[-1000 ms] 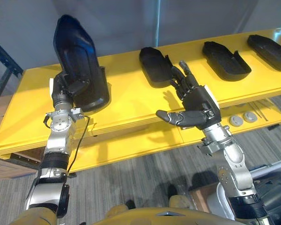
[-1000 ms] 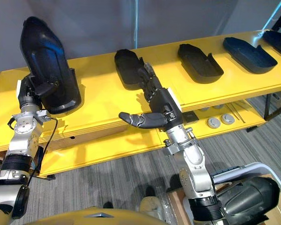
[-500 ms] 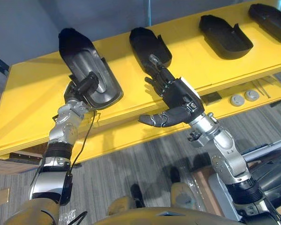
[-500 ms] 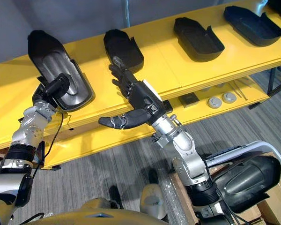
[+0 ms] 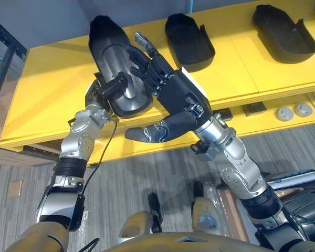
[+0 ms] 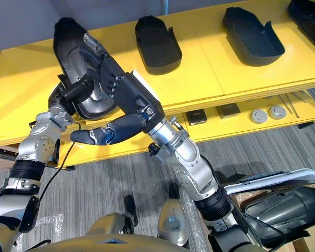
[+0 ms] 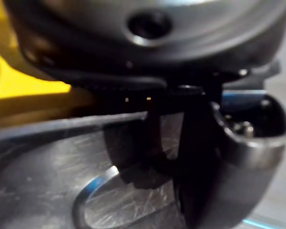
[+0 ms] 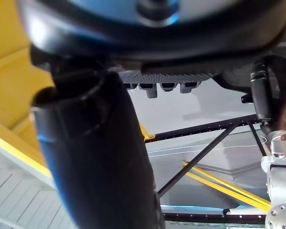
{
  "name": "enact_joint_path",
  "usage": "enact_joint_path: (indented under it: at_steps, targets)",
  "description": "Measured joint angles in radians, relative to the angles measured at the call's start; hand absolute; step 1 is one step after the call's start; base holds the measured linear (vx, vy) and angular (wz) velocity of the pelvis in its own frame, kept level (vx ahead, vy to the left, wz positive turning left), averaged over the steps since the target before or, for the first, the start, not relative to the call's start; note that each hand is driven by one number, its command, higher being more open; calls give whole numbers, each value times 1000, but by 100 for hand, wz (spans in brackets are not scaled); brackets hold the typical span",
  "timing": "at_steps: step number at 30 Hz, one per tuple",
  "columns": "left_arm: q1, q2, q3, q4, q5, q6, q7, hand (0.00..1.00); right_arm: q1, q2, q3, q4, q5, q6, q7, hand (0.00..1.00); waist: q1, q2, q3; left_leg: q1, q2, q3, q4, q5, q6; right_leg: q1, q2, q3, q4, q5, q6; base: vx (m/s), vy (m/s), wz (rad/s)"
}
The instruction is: Walk over and take three plastic housings, then place them on the shelf
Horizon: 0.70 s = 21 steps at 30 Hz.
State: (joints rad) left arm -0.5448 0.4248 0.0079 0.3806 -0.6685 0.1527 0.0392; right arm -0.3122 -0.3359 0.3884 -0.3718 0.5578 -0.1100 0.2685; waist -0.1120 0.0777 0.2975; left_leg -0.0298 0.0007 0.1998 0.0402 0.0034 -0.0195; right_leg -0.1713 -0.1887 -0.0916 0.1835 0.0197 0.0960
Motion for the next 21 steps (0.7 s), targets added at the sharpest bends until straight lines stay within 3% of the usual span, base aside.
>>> enact_joint_path:
  at_steps: [5, 11, 15, 21]
  targets:
    - [-7, 2, -15, -2, 90, 1, 13, 100, -17, 0, 6, 0, 0, 17, -14, 100, 1, 0, 3, 1, -2, 4, -10, 6, -3, -23, -4, 8, 40, -19, -1, -7, -10, -1]
    - [-72, 8, -38, 4, 212, 11, 109, 100, -16, 1, 19, -57, 0, 17, -15, 100, -2, 0, 24, -8, -2, 24, -8, 1, -13, -47, -4, 21, 60, -22, -3, -24, -9, -6]
    - [-145, 11, -38, 46, 213, 7, 294, 100, -17, 4, 34, -70, 0, 17, -45, 100, -3, -10, 37, -35, 2, 40, 9, 5, -10, -83, -1, 41, 79, -22, -3, -9, -17, -7]
    - [-226, 18, -5, 65, 203, -5, 470, 100, 3, 26, 38, -70, 0, 16, -65, 100, -16, -24, 83, -72, 11, 53, 48, -7, -14, -117, 5, 53, 97, -21, -5, -2, -9, -4]
